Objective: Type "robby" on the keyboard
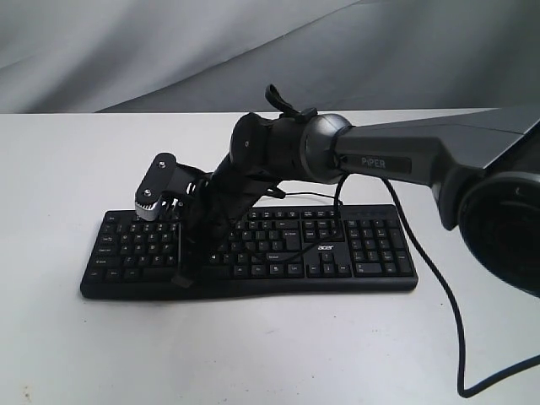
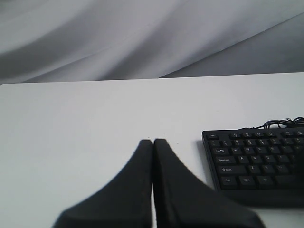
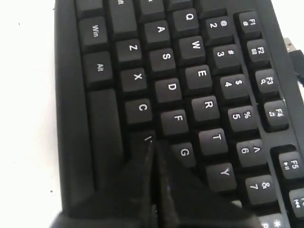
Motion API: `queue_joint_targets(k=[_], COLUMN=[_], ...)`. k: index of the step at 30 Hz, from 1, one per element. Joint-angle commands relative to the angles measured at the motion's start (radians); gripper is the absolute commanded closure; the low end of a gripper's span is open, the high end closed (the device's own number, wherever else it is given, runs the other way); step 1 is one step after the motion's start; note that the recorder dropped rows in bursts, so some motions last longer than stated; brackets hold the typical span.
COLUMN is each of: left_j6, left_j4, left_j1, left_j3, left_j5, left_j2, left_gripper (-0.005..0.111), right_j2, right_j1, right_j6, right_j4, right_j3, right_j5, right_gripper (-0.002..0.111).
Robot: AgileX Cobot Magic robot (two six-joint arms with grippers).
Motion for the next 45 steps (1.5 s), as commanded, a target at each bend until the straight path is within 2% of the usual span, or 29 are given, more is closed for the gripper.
queue_joint_targets(k=[1, 15, 45], left_j6=[-0.004, -0.004, -0.004], left_j4=[-0.008, -0.008, -0.008], left_j1=[0.002, 0.002, 0.002], left_j3=[0.004, 0.004, 0.004], left_j5=[-0.005, -0.005, -0.005], left_j2=[-0.003, -0.003, -0.003], left_gripper=[0.106, 0.106, 0.106], right_j2=[0.017, -0.054, -0.007], right_j1=[-0.004, -0.004, -0.004], right_j6=[0.0, 0.006, 0.007], right_j4=[0.01, -0.029, -0.001], right_j3=[0.002, 0.002, 0.002], right_j5=[0.004, 0.01, 0.012], right_gripper=[0.108, 0.108, 0.108])
